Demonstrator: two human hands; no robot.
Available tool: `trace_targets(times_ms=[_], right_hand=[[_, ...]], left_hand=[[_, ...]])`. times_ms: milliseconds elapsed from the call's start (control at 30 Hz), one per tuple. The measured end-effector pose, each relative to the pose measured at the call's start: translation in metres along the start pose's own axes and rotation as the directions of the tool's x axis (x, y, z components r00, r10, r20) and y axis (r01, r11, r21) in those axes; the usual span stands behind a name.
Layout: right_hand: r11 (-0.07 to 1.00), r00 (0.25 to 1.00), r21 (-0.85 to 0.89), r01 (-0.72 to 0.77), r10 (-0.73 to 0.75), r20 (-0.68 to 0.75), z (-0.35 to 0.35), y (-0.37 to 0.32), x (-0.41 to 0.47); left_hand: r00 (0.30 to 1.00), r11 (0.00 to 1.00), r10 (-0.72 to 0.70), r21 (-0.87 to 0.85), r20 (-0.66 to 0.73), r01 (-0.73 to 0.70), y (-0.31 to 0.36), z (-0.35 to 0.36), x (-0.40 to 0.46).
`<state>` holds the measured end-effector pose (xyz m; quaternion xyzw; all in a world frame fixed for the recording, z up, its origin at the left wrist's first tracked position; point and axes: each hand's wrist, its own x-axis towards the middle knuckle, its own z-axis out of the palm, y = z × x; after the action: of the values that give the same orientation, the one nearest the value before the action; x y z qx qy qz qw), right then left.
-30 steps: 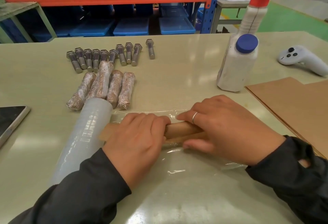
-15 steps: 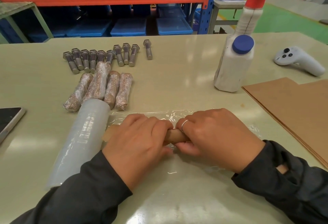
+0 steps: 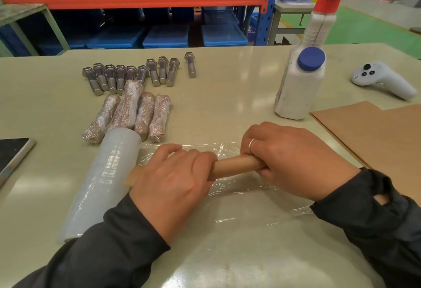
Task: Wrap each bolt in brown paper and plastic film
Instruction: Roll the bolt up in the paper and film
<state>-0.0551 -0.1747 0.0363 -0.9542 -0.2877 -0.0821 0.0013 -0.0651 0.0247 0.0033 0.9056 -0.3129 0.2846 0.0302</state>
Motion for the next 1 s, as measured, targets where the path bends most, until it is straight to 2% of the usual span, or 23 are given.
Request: trace_targets(times_ms=[100, 267, 433, 567, 833, 1000], right_hand=[[0.999, 0.992, 0.025, -0.03, 0.027, 0.121, 0.001, 0.003, -0.001], [0.944, 0.957, 0.295, -0.145, 0.058, 0.284, -0.005, 0.011, -0.004], [0.799, 0.921, 0.527, -0.29, 0.084, 0.38, -0.014, 0.024, -0.007], [0.629, 0.841, 0.631, -0.454, 0.069, 0.536, -0.016, 0.027, -0.009], [0.567, 0.862, 0.658, -0.494, 0.22, 0.457, -0.012, 0.026, -0.006], [0.535, 0.84, 0.648, -0.541, 0.303, 0.451, -0.008, 0.024, -0.007]], left_hand=[[1.0, 1.0, 0.005, 0.015, 0.008, -0.005, 0.0, 0.001, -0.001], [0.999, 1.0, 0.01, 0.002, 0.031, -0.01, -0.001, 0.002, -0.002], [0.999, 1.0, -0.008, -0.017, 0.052, 0.009, -0.002, 0.002, -0.002], [0.997, 1.0, 0.005, -0.005, 0.072, -0.005, 0.001, 0.005, -0.003], [0.996, 1.0, 0.019, -0.019, 0.09, -0.017, 0.004, 0.009, -0.001], [0.995, 0.999, 0.036, -0.043, 0.098, -0.032, 0.007, 0.014, -0.002]])
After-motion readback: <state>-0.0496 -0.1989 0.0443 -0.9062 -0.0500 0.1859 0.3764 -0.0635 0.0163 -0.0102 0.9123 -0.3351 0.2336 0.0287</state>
